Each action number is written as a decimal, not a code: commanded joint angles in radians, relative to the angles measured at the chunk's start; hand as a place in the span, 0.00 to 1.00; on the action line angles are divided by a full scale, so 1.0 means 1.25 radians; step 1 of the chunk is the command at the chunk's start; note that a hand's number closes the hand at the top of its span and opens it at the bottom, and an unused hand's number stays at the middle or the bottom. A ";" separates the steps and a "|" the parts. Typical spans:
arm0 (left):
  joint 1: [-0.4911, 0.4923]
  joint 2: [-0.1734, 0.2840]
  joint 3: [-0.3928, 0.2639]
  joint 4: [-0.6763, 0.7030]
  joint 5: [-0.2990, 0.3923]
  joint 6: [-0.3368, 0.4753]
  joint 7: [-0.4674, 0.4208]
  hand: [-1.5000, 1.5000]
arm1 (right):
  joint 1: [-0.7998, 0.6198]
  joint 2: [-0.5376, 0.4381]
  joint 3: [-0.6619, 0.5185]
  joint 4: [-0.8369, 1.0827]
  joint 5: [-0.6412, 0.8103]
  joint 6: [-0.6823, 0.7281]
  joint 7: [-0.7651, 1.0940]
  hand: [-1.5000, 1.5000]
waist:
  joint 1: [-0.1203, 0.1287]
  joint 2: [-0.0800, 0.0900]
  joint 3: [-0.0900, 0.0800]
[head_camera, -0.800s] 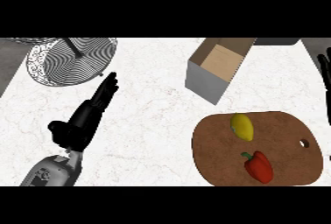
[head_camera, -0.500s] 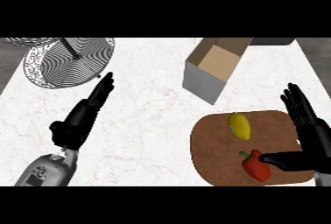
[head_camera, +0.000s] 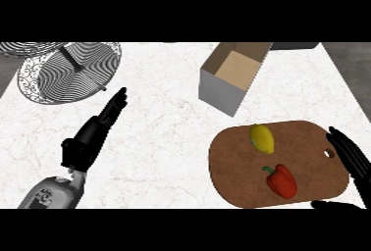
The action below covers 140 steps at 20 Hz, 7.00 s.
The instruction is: Pick the bell pepper from the cutting board and place it in the cardboard box
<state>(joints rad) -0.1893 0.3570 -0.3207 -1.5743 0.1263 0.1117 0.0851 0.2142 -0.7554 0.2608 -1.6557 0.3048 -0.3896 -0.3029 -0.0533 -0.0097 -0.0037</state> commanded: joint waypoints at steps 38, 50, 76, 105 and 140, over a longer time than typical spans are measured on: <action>-0.046 -0.109 0.083 0.053 -0.093 -0.115 0.016 0.50 | 0.039 0.167 0.163 -0.300 0.459 0.394 0.577 0.00 | 0.041 0.008 0.003; -0.014 -0.175 0.077 0.053 -0.167 -0.118 -0.018 0.50 | 0.084 0.193 0.138 -0.277 0.525 0.427 0.515 0.00 | 0.039 0.007 0.003; -0.044 -0.204 0.178 0.112 -0.209 -0.198 -0.048 0.50 | -0.006 0.336 0.068 -0.002 0.659 0.417 0.420 1.00 | 0.040 0.008 0.003; -0.002 -0.206 0.172 0.001 -0.182 -0.233 0.015 0.50 | -0.416 -0.042 -0.148 0.308 0.206 0.379 -0.763 1.00 | 0.056 0.010 0.004; -0.024 -0.213 0.196 0.085 -0.209 -0.237 -0.046 0.50 | -0.909 0.036 -0.096 0.571 -0.086 0.613 -0.335 1.00 | 0.059 0.012 0.003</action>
<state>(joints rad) -0.2134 0.0847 -0.0907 -1.5055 -0.1381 -0.1762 0.0634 -0.8456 -0.8032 0.1229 -1.0158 0.1543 0.3754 -0.7420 0.0208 0.0040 -0.0006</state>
